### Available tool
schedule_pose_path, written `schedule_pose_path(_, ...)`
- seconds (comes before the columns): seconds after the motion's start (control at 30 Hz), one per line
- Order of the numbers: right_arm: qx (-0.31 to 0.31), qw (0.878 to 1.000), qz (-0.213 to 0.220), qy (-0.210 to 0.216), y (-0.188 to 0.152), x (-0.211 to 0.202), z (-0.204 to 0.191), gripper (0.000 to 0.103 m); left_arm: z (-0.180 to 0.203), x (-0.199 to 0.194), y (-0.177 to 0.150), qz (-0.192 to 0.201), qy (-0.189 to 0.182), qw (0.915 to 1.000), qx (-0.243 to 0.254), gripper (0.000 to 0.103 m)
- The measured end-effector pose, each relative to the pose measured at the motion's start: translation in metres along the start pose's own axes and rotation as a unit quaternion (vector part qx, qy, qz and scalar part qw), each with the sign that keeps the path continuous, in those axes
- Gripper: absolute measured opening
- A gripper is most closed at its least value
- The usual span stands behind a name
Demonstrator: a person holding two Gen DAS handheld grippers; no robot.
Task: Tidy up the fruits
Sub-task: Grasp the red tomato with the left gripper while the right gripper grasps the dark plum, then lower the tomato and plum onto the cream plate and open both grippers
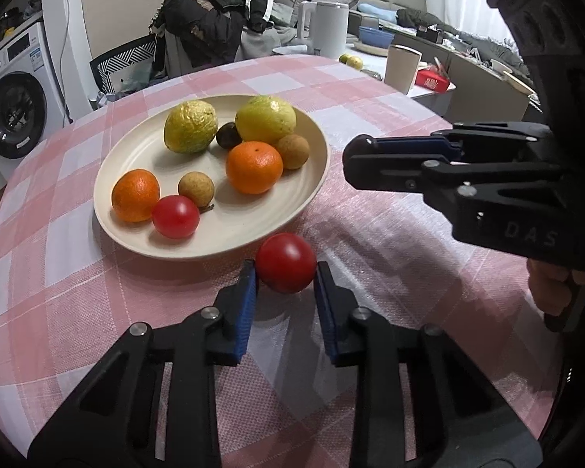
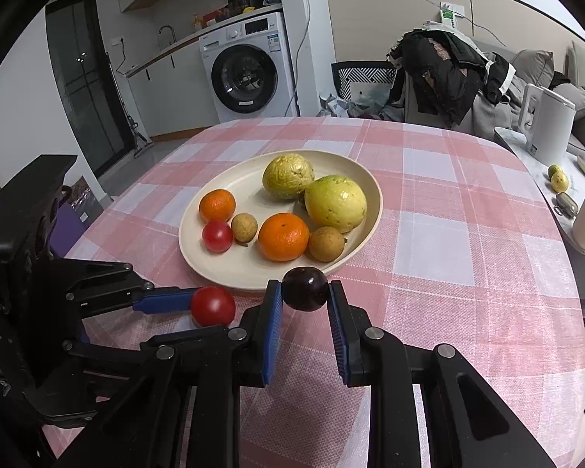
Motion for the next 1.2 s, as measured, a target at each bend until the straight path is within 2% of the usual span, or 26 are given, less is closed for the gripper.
schedule_pose_path(0.17, -0.001, 1.0, 0.016, 0.006, 0.005, -0.005, -0.003, 0.024, -0.011, -0.018, 0.005, 0.028, 0.005, 0.9995, -0.017, 0.026)
schedule_pose_path(0.53, 0.001, 0.999, 0.042, 0.033, 0.019, -0.008, -0.017, 0.024, -0.053, -0.038, 0.022, 0.052, 0.033, 0.996, -0.065, 0.026)
schedule_pose_path(0.83, 0.0, 0.998, 0.054, 0.035, 0.038, -0.005, -0.019, 0.024, -0.081, -0.04, 0.038, 0.06, 0.056, 0.9928, -0.087, 0.026)
schedule_pose_path(1.2, 0.02, 0.998, 0.045, 0.042, 0.052, 0.012, -0.017, 0.024, -0.094, -0.025, 0.055, 0.056, 0.077, 0.9921, -0.081, 0.026)
Point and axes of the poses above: each gripper's, at about its wrist camera, not at the fingertips, and x roughly the way its jaws point, z to its right, y to its top, the point moved 8 cm from there along x, roughly the way its jaws point, and after that the axes turned 8 degrees about y, right-handed, at the moved point
